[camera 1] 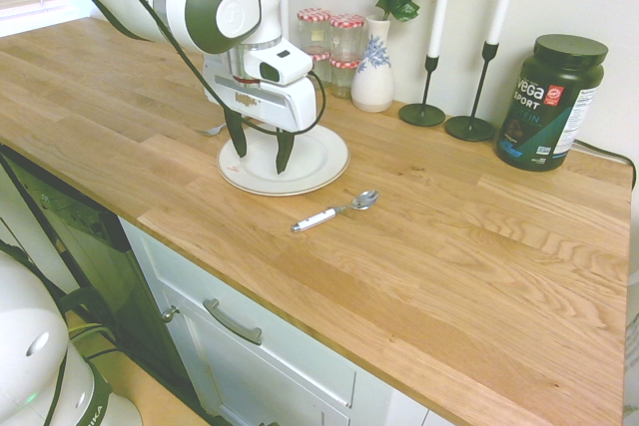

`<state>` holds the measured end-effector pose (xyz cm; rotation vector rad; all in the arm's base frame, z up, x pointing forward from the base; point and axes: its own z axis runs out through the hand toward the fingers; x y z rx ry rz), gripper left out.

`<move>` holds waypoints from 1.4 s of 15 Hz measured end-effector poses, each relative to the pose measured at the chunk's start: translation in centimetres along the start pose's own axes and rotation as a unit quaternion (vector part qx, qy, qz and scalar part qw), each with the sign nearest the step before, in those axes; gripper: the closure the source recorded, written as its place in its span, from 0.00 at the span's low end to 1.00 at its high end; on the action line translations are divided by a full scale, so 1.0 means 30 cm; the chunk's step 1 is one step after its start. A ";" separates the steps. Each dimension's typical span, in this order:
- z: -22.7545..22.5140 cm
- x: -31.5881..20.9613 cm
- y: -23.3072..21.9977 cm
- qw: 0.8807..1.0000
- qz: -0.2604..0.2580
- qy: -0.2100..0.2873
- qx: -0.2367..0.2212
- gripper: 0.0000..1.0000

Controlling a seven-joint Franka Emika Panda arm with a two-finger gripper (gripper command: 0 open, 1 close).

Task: Put the spoon into the plate

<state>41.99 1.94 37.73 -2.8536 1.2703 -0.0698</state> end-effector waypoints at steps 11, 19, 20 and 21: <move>0.005 0.202 0.174 0.984 0.163 0.074 0.020 0.00; 0.097 0.268 0.323 0.978 0.200 0.066 -0.005 1.00; 0.108 0.270 0.321 0.978 0.199 0.066 -0.005 1.00; 0.123 0.272 0.320 0.978 0.199 0.064 -0.006 1.00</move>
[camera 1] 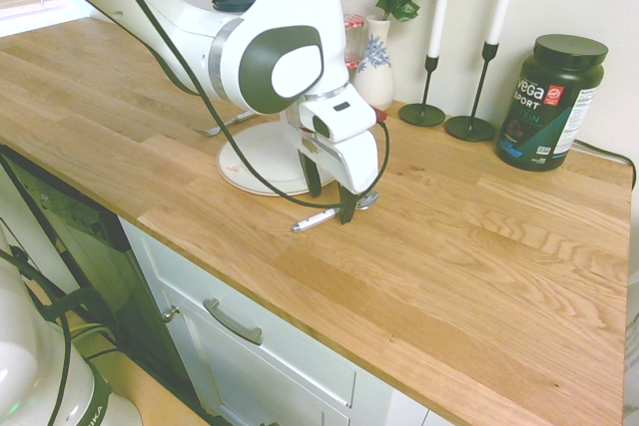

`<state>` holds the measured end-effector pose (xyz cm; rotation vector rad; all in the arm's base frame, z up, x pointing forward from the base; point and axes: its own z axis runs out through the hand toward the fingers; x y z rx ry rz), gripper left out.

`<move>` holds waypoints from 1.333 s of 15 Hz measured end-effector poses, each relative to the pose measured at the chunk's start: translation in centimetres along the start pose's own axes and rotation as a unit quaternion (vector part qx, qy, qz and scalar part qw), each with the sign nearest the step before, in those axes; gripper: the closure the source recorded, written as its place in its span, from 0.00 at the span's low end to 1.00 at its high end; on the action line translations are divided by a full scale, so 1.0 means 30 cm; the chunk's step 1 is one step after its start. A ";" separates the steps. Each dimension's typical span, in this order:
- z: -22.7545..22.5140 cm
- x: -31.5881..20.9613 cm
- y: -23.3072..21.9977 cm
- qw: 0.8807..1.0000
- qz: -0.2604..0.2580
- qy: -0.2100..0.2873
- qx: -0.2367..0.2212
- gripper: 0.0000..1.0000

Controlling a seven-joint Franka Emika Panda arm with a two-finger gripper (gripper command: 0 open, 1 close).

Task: Put the spoon into the plate

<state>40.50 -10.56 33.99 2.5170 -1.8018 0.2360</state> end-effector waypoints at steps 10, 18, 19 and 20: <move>0.036 0.011 -0.009 1.000 0.018 -0.015 0.004 1.00; 0.038 -0.003 -0.009 0.999 0.026 -0.032 0.002 1.00; 0.038 -0.003 -0.008 0.999 0.025 -0.033 0.001 1.00; 0.038 -0.002 -0.007 0.999 0.025 -0.034 0.001 1.00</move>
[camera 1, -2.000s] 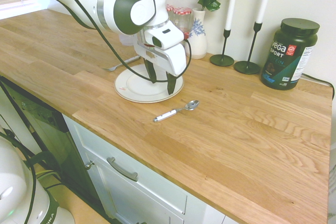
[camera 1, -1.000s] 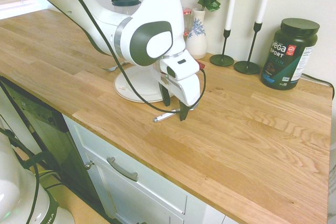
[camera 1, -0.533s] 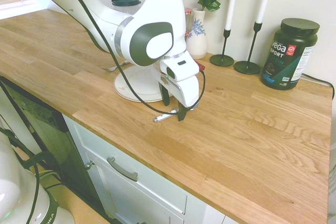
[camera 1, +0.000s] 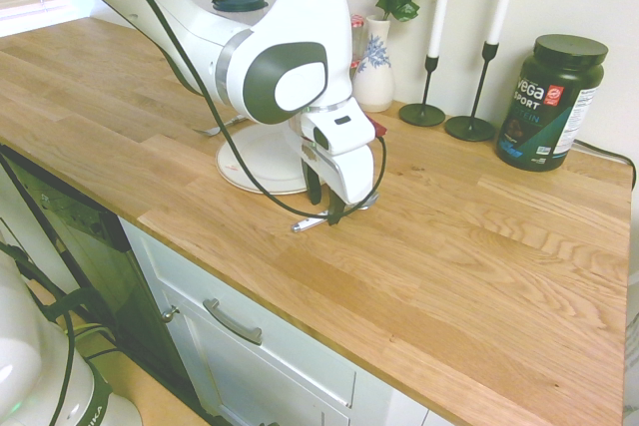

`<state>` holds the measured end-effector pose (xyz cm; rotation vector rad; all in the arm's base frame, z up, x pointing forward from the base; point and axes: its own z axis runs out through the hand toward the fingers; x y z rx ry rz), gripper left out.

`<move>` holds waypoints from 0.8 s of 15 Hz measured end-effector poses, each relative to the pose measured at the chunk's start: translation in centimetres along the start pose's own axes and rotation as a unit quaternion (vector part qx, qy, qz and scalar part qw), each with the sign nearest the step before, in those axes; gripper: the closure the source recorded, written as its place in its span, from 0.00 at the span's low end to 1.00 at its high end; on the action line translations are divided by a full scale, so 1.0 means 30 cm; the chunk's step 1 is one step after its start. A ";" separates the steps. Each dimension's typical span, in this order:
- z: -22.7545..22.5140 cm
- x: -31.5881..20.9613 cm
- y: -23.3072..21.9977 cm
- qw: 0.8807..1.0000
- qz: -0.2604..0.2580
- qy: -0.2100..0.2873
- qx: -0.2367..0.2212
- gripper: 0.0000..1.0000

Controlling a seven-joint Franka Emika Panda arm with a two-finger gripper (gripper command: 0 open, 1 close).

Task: Put the spoon into the plate

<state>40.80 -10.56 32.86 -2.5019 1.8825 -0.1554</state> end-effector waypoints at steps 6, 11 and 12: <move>0.000 -0.003 -0.001 1.000 0.001 -0.004 0.002 1.00; -0.002 -0.001 -0.001 1.000 0.001 -0.003 0.003 1.00; -0.002 -0.001 -0.001 1.000 0.001 -0.003 0.003 1.00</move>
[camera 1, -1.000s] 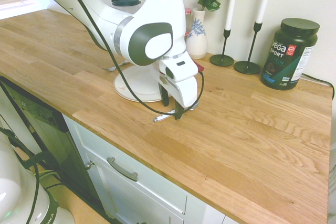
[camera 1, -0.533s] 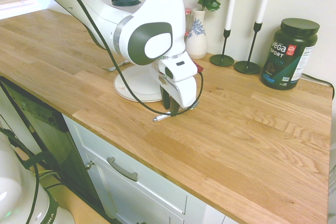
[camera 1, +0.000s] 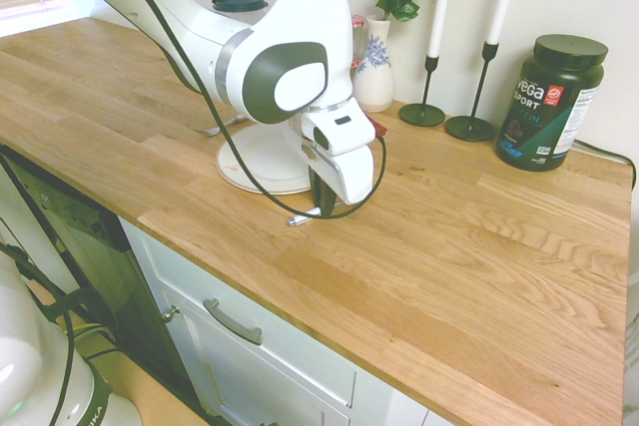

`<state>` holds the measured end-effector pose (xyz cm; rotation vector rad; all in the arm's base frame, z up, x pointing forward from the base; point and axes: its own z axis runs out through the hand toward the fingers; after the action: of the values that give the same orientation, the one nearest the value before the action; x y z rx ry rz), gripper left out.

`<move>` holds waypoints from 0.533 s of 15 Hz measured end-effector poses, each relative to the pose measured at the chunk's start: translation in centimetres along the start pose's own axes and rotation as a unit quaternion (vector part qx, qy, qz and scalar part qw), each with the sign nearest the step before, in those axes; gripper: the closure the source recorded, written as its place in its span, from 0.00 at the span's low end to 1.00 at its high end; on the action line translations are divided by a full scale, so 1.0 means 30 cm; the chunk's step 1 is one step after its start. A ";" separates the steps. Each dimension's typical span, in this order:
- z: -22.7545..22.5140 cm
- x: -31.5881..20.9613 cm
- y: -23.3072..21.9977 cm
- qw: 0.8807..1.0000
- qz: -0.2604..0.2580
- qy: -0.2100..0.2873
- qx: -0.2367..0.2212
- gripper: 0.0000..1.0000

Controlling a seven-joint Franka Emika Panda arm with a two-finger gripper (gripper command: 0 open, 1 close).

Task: Put the spoon into the plate

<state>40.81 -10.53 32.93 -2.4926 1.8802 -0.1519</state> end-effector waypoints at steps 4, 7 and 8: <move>-0.026 0.018 0.000 1.000 0.008 0.001 0.008 1.00; -0.182 0.015 -0.022 0.999 0.006 0.016 0.041 1.00; -0.234 -0.010 -0.027 0.999 -0.002 0.021 0.050 1.00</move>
<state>40.90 -9.68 39.96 -2.4481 1.8337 -0.2932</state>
